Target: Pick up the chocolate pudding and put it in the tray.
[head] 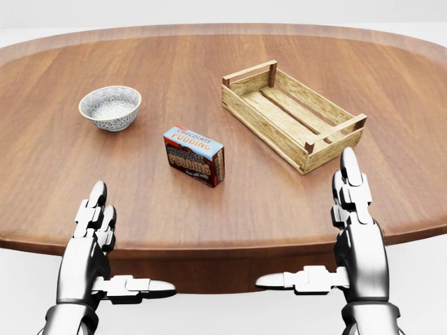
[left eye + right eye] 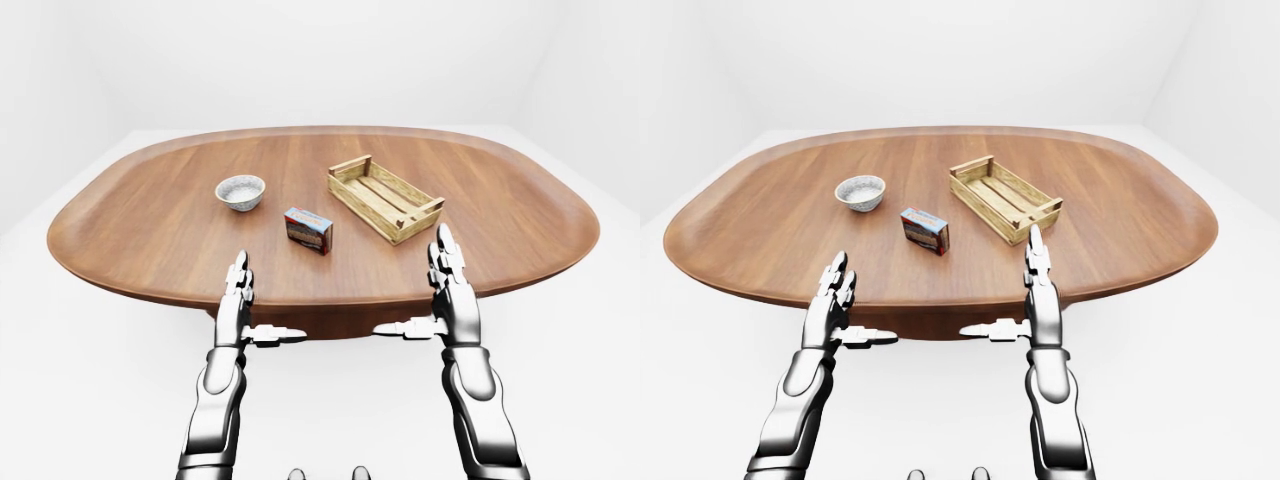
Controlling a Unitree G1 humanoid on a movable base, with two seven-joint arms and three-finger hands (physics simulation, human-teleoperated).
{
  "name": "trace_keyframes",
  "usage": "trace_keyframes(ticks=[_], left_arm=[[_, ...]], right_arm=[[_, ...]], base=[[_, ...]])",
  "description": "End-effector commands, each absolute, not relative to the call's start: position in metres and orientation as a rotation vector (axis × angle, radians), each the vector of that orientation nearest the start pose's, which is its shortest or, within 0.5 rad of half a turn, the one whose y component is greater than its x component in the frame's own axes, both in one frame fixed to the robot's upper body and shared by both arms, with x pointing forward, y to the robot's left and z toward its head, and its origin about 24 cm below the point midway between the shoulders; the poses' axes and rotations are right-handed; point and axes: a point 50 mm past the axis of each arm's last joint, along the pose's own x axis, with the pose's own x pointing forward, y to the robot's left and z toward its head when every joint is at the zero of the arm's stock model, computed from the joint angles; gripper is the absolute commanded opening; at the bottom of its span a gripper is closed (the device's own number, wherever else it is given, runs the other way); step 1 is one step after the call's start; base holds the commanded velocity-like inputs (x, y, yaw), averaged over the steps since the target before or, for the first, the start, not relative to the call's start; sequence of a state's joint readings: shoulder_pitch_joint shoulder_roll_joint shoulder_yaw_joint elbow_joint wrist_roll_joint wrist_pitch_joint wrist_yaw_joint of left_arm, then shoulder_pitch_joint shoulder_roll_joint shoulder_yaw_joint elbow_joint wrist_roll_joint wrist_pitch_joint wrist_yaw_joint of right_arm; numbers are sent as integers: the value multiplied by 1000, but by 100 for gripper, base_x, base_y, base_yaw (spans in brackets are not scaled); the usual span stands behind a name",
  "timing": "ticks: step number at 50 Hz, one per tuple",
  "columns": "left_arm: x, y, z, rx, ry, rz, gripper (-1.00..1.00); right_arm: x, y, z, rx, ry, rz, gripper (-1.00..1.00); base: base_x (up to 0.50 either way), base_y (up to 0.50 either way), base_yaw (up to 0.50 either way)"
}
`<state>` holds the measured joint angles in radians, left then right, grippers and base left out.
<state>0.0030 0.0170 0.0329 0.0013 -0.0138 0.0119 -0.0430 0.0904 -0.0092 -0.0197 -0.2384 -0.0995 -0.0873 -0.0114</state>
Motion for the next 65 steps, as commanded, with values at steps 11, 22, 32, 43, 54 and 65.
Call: trace_keyframes(ticks=[11,22,32,43,54,65], left_arm=[[253,158,39,4,17,-11,100],[253,158,38,4,17,-12,100],[253,158,39,4,17,-12,100],[253,158,38,4,18,-11,100],[254,158,38,4,20,-10,100],[253,158,39,3,20,-10,100]], right_arm=[[235,-160,81,-92,-221,-43,100],[234,-160,81,-83,-220,-41,100],[234,-159,81,-84,-221,-39,100],[234,-160,80,-86,-220,-40,100],[235,-159,80,-89,-219,-40,100],[234,-159,81,-86,-221,-39,100]], base=[[0,35,0],[0,0,0],[0,0,0],[0,0,0],[0,0,0],[14,0,0]])
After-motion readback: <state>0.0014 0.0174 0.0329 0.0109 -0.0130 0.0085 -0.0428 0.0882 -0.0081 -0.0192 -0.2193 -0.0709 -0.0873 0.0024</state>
